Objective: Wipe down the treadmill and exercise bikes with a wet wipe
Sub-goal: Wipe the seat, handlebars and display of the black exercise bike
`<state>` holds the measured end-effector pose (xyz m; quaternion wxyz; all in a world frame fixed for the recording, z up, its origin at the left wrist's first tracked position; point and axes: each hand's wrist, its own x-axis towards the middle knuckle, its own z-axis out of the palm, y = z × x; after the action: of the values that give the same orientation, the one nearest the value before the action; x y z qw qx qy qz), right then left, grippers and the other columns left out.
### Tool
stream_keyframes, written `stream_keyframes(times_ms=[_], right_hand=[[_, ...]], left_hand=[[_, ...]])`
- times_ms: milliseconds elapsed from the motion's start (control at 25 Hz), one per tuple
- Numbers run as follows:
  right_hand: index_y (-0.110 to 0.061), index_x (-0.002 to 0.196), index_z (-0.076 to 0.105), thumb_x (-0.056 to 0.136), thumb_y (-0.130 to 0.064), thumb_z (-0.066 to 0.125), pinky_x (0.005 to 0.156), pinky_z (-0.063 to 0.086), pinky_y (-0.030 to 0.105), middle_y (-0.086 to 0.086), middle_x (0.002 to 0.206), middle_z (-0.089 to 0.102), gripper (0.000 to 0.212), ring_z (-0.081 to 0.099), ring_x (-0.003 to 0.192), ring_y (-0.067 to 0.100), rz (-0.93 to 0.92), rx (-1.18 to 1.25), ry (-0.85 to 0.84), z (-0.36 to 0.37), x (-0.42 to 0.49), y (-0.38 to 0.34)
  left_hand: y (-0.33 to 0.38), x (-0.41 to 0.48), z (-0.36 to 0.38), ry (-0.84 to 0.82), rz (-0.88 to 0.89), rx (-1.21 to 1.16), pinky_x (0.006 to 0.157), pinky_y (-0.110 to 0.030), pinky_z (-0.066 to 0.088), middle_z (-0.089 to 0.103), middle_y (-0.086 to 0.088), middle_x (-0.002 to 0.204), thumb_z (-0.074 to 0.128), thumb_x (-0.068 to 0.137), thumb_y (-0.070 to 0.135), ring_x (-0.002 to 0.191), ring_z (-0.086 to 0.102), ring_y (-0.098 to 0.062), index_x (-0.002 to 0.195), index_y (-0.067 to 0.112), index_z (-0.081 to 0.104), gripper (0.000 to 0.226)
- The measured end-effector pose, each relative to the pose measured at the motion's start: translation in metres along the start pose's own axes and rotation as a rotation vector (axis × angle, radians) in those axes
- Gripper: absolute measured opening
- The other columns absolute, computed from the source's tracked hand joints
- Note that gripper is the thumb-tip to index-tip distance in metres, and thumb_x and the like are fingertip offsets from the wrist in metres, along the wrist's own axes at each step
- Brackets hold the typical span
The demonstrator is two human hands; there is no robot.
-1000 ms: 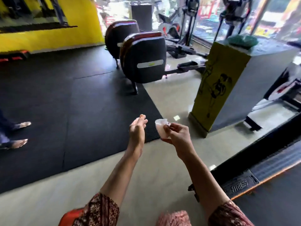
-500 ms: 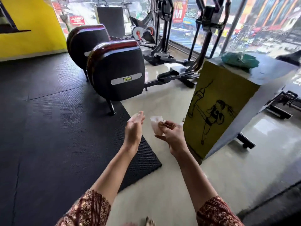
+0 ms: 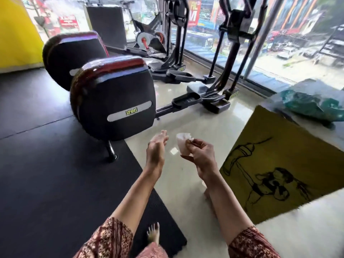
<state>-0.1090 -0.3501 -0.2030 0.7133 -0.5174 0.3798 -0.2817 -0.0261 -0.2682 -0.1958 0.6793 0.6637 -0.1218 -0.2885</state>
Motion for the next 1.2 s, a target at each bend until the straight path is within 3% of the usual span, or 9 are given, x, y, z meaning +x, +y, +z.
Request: stream_keyframes(times_ms=[160,400,520,600,800,880,960,1080,1200], right_hand=[[-0.004,0.088,0.065,0.092,-0.002,0.056,0.074,0.056,0.041,0.009,0.085,0.064,0.01,0.061,0.078,0.019,-0.052,0.013,0.052,0.026,0.11,-0.043],[-0.008,0.082,0.065,0.091,-0.002,0.058,0.069,0.057,0.038,0.005,0.078,0.062,0.013,0.059,0.073,0.016,-0.062,0.083,0.248,0.007,0.28,-0.074],[-0.006,0.092,0.066,0.092,-0.003,0.057,0.07,0.057,0.039,0.009,0.086,0.063,0.01,0.06,0.077,0.018,-0.073,0.107,0.291,-0.01,0.369,-0.092],[-0.008,0.087,0.066,0.092,-0.001,0.056,0.071,0.056,0.041,0.008,0.083,0.063,0.012,0.059,0.073,0.016,-0.097,0.107,0.304,-0.027,0.433,-0.118],[-0.01,0.073,0.062,0.092,0.0,0.055,0.076,0.054,0.046,0.003,0.071,0.059,0.023,0.056,0.069,0.016,-0.223,0.08,0.41,-0.093,0.566,-0.201],[-0.011,0.07,0.063,0.092,-0.001,0.056,0.076,0.054,0.047,0.004,0.072,0.059,0.025,0.056,0.071,0.018,-0.232,0.076,0.477,-0.127,0.61,-0.218],[-0.011,0.07,0.062,0.092,-0.003,0.057,0.072,0.055,0.042,0.006,0.073,0.059,0.024,0.056,0.073,0.017,-0.21,0.108,0.521,-0.163,0.646,-0.226],[-0.009,0.07,0.06,0.092,-0.003,0.057,0.067,0.055,0.035,0.005,0.073,0.057,0.023,0.054,0.074,0.017,-0.222,0.176,0.638,-0.227,0.703,-0.238],[-0.009,0.076,0.062,0.092,-0.004,0.057,0.066,0.056,0.032,0.008,0.078,0.062,0.018,0.058,0.072,0.014,-0.25,0.21,0.76,-0.288,0.758,-0.256]], left_hand=[[0.046,0.133,0.034,-0.073,0.008,0.041,0.097,-0.027,0.033,0.054,-0.013,0.135,0.035,0.102,0.03,0.123,0.049,-0.022,0.132,0.006,0.051,0.042],[0.073,0.291,0.119,-0.218,-0.042,0.067,0.095,-0.032,0.035,0.056,-0.01,0.13,0.035,0.101,0.031,0.121,0.051,-0.02,0.13,0.008,0.053,0.041],[0.077,0.367,0.173,-0.263,0.01,0.062,0.095,-0.026,0.036,0.059,-0.009,0.119,0.034,0.102,0.029,0.113,0.053,-0.017,0.114,0.015,0.057,0.03],[0.085,0.422,0.224,-0.304,0.016,0.06,0.092,-0.025,0.035,0.058,-0.007,0.113,0.034,0.102,0.029,0.11,0.053,-0.016,0.106,0.019,0.055,0.023],[0.122,0.535,0.362,-0.431,0.078,0.079,0.094,-0.028,0.039,0.061,-0.005,0.113,0.037,0.101,0.031,0.108,0.056,-0.016,0.102,0.023,0.058,0.022],[0.126,0.566,0.417,-0.481,0.077,0.062,0.091,-0.023,0.043,0.061,-0.003,0.109,0.036,0.102,0.029,0.105,0.056,-0.015,0.099,0.022,0.059,0.023],[0.118,0.596,0.47,-0.535,0.031,0.054,0.081,-0.016,0.044,0.059,-0.004,0.109,0.035,0.102,0.025,0.103,0.055,-0.014,0.11,0.014,0.058,0.027],[0.1,0.643,0.561,-0.656,-0.029,0.066,0.088,-0.022,0.041,0.057,-0.01,0.124,0.034,0.103,0.025,0.11,0.056,-0.017,0.12,0.01,0.054,0.03],[0.098,0.679,0.65,-0.801,-0.001,0.089,0.084,-0.02,0.04,0.056,-0.013,0.125,0.031,0.103,0.023,0.107,0.054,-0.015,0.122,0.008,0.053,0.033]])
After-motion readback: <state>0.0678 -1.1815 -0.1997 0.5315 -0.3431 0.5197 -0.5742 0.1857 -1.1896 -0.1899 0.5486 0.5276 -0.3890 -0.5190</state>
